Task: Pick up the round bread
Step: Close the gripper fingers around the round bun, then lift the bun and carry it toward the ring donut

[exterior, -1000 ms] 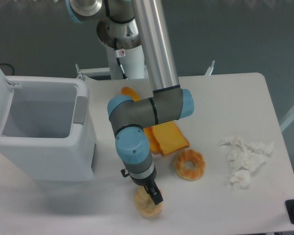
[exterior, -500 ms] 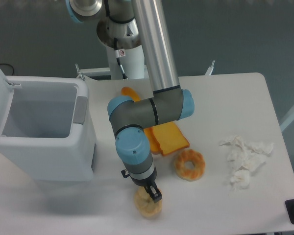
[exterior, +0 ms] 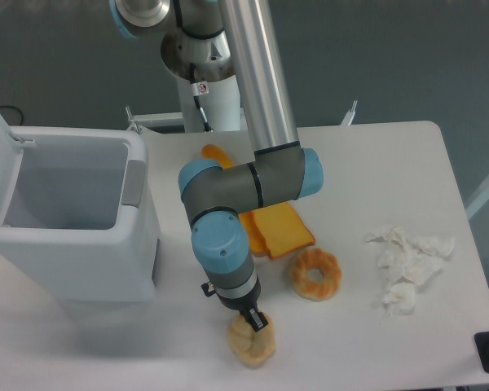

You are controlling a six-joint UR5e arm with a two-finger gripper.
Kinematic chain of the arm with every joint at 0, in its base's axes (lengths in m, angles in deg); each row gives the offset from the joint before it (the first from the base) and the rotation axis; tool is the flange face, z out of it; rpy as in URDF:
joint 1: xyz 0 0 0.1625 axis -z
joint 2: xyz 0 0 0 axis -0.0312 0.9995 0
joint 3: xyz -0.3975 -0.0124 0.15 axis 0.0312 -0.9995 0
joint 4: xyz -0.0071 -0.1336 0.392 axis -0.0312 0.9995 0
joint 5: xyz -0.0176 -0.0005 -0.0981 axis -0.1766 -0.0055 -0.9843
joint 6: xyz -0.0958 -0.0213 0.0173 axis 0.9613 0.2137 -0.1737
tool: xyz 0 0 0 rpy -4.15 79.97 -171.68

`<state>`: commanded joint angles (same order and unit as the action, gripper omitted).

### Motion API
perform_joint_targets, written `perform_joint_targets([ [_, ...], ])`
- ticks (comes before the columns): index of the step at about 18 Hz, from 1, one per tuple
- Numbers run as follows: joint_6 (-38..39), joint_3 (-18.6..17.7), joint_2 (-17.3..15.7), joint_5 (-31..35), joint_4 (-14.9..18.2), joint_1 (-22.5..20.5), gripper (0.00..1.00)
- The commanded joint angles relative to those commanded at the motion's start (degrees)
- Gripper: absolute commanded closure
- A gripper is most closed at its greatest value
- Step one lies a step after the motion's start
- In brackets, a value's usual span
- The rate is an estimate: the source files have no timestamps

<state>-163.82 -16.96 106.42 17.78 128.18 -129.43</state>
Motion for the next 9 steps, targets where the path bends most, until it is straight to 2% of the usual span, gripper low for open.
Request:
perform_joint_targets([
  [2,0.1,1.3,-0.4,-0.1,0.2,0.1,0.93],
  [9,3.8,1.4,-4.4,-0.4,0.3,-0.4,0.92],
])
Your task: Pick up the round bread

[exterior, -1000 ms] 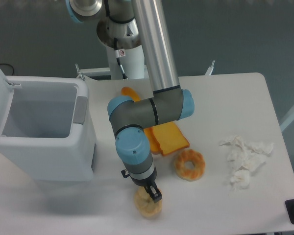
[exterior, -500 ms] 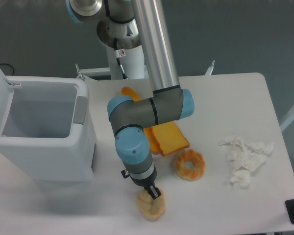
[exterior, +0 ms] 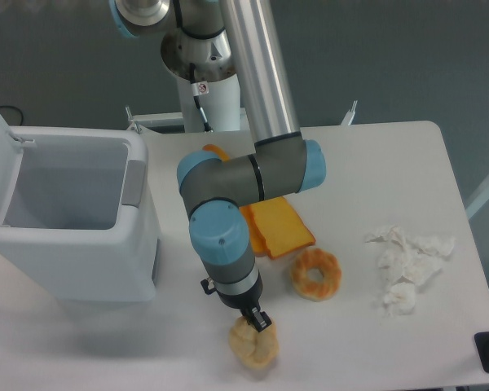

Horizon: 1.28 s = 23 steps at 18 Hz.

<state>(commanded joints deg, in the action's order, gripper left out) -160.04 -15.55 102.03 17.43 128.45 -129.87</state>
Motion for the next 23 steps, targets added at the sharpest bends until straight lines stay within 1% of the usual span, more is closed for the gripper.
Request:
perform_joint_targets([
  [4,3.2,0.2,-4.9,-0.4,0.2,-1.5,0.92],
  [6,5.5,0.1,-7.4,-1.5,0.9,-1.7,0.92],
  [8,6.2,0.1,-9.8,-2.9,2.8,-3.5,0.92],
  [9,6.2,0.1,-10.5,-4.9,4.0,-4.2,0.93],
  [13,6.4,-0.1,-15.0,-10.3,10.4,-8.0,0.92],
  [15,6.2,-0.4,-17.0,-12.1,12.9,-9.7,0.92],
  [20,5.8,-0.5,-18.6,-13.1,14.1,-11.1,0.93],
  [23,5.6,-0.5,-18.7,-14.0,14.3,-11.2,0.93],
])
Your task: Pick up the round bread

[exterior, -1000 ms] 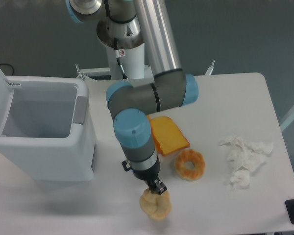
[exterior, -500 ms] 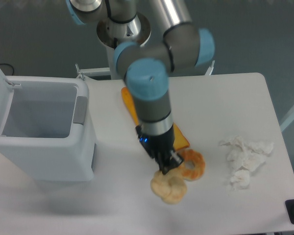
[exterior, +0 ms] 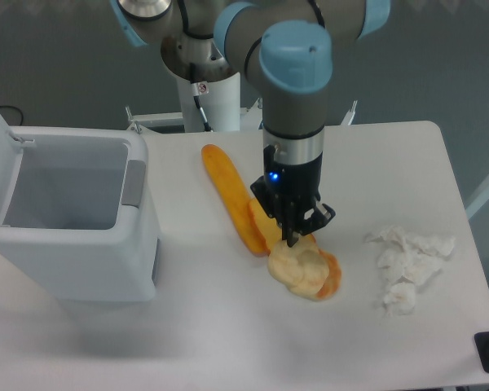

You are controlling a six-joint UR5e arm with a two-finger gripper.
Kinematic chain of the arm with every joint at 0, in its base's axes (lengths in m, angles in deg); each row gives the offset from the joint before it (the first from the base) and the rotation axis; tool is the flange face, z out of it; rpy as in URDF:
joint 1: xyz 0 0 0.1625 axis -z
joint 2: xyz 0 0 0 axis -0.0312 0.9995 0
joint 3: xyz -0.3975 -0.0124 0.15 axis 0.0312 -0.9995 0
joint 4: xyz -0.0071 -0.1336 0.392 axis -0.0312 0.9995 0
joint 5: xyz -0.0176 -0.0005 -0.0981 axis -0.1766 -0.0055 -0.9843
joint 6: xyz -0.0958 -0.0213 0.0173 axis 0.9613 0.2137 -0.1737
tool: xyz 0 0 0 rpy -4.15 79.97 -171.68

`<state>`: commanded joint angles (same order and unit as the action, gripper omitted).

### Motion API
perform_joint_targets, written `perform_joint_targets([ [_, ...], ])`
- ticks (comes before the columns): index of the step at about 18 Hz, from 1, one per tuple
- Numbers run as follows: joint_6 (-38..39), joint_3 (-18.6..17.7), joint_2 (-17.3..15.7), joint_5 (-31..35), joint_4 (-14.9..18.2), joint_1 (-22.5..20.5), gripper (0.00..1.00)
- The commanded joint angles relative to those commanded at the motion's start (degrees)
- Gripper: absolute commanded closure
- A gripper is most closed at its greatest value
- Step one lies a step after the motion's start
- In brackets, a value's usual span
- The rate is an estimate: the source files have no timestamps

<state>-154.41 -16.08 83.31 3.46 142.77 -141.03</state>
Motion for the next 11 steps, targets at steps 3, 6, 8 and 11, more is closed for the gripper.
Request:
perform_joint_targets([
  [3,0.0,-0.1,-0.2,0.0,0.2,0.1,0.93],
  [6,0.0,-0.2,-0.7,0.0,0.3,0.0,0.93],
  [8,0.0,-0.1,-0.7,0.0,0.3,-0.1,0.93],
  [11,0.0,-0.1,-0.7,-0.1,0.3,-0.1,0.93],
])
